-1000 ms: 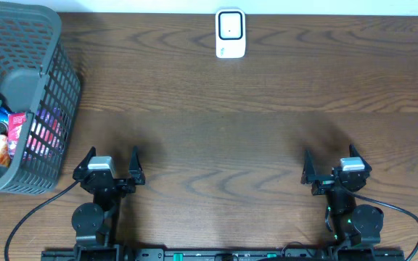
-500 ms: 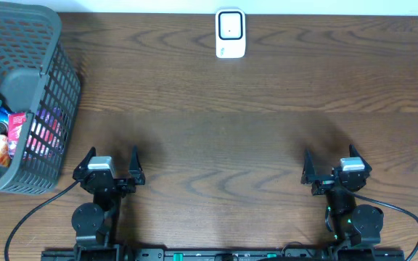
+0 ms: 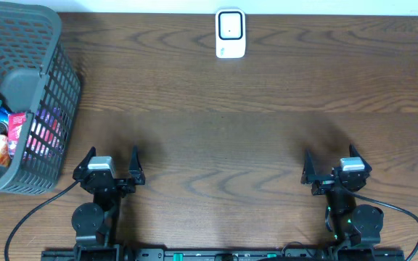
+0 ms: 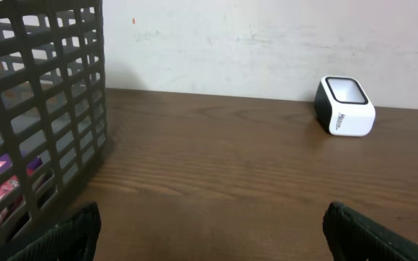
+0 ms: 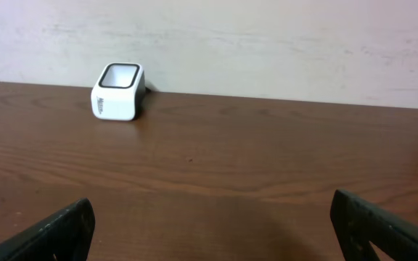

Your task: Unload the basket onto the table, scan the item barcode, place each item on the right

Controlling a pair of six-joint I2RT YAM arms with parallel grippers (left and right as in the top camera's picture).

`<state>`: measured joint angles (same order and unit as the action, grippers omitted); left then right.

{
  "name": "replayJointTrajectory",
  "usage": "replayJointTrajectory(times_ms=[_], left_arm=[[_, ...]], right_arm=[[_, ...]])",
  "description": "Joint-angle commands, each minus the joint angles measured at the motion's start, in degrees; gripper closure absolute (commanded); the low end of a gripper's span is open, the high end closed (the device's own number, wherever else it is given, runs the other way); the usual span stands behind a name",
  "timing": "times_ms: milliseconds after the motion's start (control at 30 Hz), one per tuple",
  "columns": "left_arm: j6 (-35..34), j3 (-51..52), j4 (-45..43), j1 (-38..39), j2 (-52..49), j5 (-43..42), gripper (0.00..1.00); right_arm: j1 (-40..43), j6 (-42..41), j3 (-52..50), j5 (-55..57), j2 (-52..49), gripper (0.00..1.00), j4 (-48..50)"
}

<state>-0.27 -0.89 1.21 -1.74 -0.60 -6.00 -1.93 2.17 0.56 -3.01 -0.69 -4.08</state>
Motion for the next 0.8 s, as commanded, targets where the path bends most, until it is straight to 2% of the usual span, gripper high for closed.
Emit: replayJointTrajectory(times_ms=[0, 200, 367, 433, 500, 600, 667, 767], left_arm=[[-0.9, 0.7, 2.4, -0.2, 0.4, -0.6, 0.02], [-1.0, 0.7, 2.2, -0.2, 0.4, -1.8, 0.02], [-1.6, 0.6, -0.2, -0.2, 0.4, -12.7, 0.02], [-1.6, 0.6, -3.6, -0.2, 0.4, -16.8, 0.02], [-2.2, 0.2, -12.2, -0.2, 0.4, -23.3, 0.02], [-6.0, -3.1, -20.5, -0.2, 0.2, -24.3, 0.02], [-6.0, -7.4, -19.2, -0.2, -0.7, -22.4, 0.02], [-4.5, -17.8, -10.6, -0.2, -6.1, -18.9, 0.02]], right_arm=[[0.4, 0.7, -0.2, -0.1, 0.4, 0.01, -0.1], [0.4, 0.7, -0.2, -0.1, 0.4, 0.01, -0.1], [0.4, 0.7, -0.2, -0.2, 0.4, 0.01, -0.1], [0.4, 0.7, -0.2, -0.1, 0.4, 0.01, -0.1], [0.4, 0.7, -0.2, -0.2, 0.4, 0.01, -0.1], [0.4, 0.7, -0.2, -0.1, 0.4, 0.01, -0.1], [0.4, 0.7, -0.2, -0.1, 0.4, 0.01, -0.1], [0.4, 0.7, -0.2, -0.2, 0.4, 0.01, -0.1]])
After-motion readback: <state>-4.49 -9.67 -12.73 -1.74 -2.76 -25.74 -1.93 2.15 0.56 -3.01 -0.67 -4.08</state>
